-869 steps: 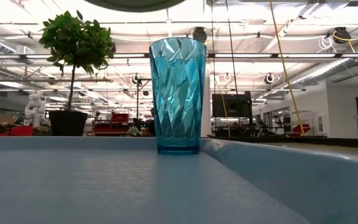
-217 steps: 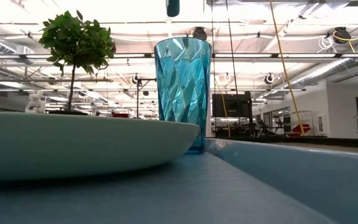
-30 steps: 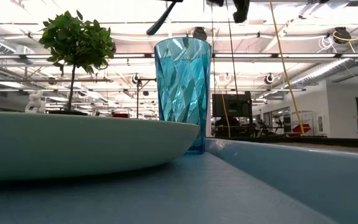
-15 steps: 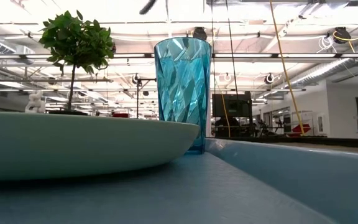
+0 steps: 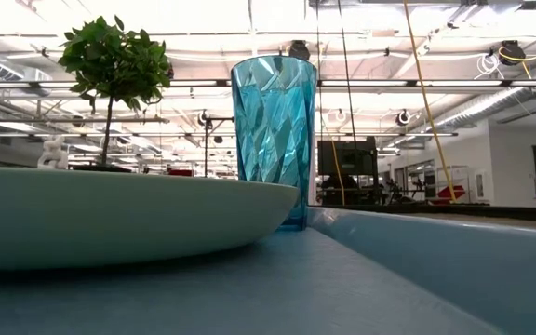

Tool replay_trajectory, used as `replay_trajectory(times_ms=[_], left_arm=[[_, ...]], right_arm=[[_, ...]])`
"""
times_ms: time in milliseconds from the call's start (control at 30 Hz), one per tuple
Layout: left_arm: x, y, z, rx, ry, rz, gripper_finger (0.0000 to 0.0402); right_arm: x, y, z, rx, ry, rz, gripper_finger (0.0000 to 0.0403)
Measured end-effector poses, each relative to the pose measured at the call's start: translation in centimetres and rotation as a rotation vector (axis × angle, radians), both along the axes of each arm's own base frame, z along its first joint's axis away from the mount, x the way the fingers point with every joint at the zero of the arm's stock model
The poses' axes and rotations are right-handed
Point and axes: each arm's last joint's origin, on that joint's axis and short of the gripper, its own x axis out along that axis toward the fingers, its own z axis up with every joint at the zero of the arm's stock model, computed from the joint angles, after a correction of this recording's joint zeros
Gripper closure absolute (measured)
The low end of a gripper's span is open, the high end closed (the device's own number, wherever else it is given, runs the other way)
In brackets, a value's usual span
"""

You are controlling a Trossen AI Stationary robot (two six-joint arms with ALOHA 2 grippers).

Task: Pick and place plate/cup/fork/spoon on tray
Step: Put the blue spoon beside the blue fork

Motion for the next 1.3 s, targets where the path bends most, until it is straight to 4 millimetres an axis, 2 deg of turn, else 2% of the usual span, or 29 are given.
replay_trajectory(times_ms=[200,400,633,767,1000,1167,1300], left_arm=[[-2.6,-2.0,-1.4,-0.192,-0.016,-0.105,0.0378],[-4.6,-2.9,-2.9,-0.452,0.004,-0.166,0.0378],[-6.2,-3.1,-4.3,-0.748,0.138,-0.175,0.0378],[-7.5,-2.7,-5.3,-0.89,0.246,-0.081,0.0378],[-10.3,-2.0,-7.3,-1.002,0.483,0.185,0.0378],[-11.4,-3.0,-9.0,-1.106,0.629,0.369,0.0378],[-11.2,-3.7,-10.7,-1.109,0.774,0.495,0.0378]], right_arm=[[-1.7,-1.6,1.2,0.151,0.102,0.277,0.028],[-3.3,-2.9,2.4,0.068,0.161,0.291,0.0285],[-5.4,-4.2,2.6,-0.016,0.283,0.293,0.0285],[-6.2,-4.7,3.1,-0.023,0.291,0.292,0.0285],[-6.6,-4.9,3.6,-0.01,0.268,0.293,0.0285],[-6.6,-4.9,3.6,-0.009,0.267,0.293,0.0285],[-6.6,-4.9,3.6,-0.006,0.26,0.294,0.0285]])
